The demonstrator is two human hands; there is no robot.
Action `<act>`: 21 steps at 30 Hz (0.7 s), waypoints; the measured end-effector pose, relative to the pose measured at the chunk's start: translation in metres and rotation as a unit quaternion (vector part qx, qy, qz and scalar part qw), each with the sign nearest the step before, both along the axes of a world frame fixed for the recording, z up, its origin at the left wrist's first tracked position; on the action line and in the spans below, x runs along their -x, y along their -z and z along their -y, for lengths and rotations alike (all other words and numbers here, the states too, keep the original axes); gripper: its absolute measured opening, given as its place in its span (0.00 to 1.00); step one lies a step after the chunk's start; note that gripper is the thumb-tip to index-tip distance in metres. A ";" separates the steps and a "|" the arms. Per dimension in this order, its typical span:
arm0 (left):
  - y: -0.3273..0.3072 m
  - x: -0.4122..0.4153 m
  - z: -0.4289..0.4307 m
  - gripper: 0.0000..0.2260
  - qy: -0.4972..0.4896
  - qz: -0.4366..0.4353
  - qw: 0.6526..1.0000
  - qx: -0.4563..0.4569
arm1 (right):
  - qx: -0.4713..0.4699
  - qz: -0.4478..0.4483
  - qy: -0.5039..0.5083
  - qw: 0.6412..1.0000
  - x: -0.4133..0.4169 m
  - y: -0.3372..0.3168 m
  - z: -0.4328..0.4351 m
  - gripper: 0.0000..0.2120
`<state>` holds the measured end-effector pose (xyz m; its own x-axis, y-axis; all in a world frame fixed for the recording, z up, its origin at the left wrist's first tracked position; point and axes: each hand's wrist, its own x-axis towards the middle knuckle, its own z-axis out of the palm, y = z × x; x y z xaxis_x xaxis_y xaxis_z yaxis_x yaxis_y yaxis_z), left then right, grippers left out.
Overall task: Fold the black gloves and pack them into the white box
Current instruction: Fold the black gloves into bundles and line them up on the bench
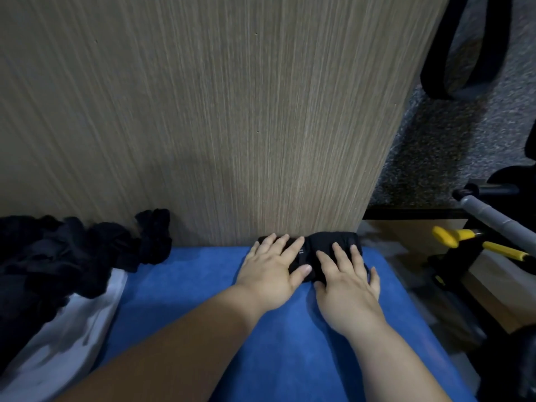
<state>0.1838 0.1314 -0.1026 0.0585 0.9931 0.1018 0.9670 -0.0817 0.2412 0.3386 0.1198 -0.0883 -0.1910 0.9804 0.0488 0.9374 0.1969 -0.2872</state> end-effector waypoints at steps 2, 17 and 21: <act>0.000 -0.003 -0.001 0.26 0.001 0.014 1.000 0.009 | 0.007 -0.003 0.001 1.000 0.000 0.000 0.000 0.27; -0.010 -0.014 -0.001 0.25 -0.009 -0.022 0.998 0.057 | 0.011 -0.021 -0.004 1.000 -0.001 0.004 -0.004 0.27; -0.019 -0.018 0.005 0.26 -0.021 -0.039 0.998 0.038 | 0.003 -0.036 -0.004 0.999 0.000 0.001 0.000 0.26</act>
<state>0.2013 0.1267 -0.0840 0.0219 0.9995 0.0227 0.9852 -0.0254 0.1692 0.3383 0.1202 -0.0898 -0.1953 0.9791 0.0576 0.9123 0.2029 -0.3558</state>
